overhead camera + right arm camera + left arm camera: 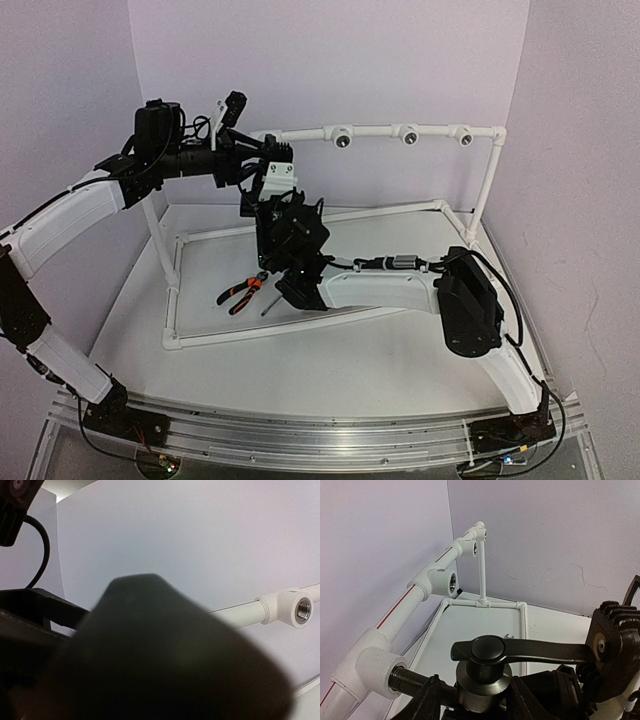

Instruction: Install the water faucets

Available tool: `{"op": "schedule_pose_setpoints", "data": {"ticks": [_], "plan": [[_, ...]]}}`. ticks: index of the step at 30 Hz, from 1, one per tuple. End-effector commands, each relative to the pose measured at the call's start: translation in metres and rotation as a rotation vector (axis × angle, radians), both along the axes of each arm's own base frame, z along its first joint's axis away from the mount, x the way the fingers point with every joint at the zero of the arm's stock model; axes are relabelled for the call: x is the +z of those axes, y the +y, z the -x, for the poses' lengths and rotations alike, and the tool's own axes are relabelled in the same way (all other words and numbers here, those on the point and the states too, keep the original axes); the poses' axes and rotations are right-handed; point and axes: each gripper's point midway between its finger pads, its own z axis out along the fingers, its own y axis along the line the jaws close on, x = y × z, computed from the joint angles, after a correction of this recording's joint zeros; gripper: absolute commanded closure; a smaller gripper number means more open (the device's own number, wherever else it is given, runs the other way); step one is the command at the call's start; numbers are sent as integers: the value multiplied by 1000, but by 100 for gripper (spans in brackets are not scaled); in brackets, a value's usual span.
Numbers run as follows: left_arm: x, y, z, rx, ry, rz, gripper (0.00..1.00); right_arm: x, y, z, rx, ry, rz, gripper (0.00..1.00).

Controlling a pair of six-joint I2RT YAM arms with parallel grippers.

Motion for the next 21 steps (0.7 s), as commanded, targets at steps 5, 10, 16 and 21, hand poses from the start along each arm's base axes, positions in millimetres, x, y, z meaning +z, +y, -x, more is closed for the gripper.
{"op": "schedule_pose_setpoints", "data": {"ticks": [5,10,16,21], "plan": [[8,-13,11,-57,-43,-6,82,-17,18,5,22,26,53,100],[4,-10,12,-48,-30,-18,100,-15,22,10,52,8,91,100],[5,-5,6,-14,-53,-42,100,4,31,35,96,-65,185,68],[6,-4,7,-17,-68,-53,100,14,33,67,141,-131,302,48]]}}
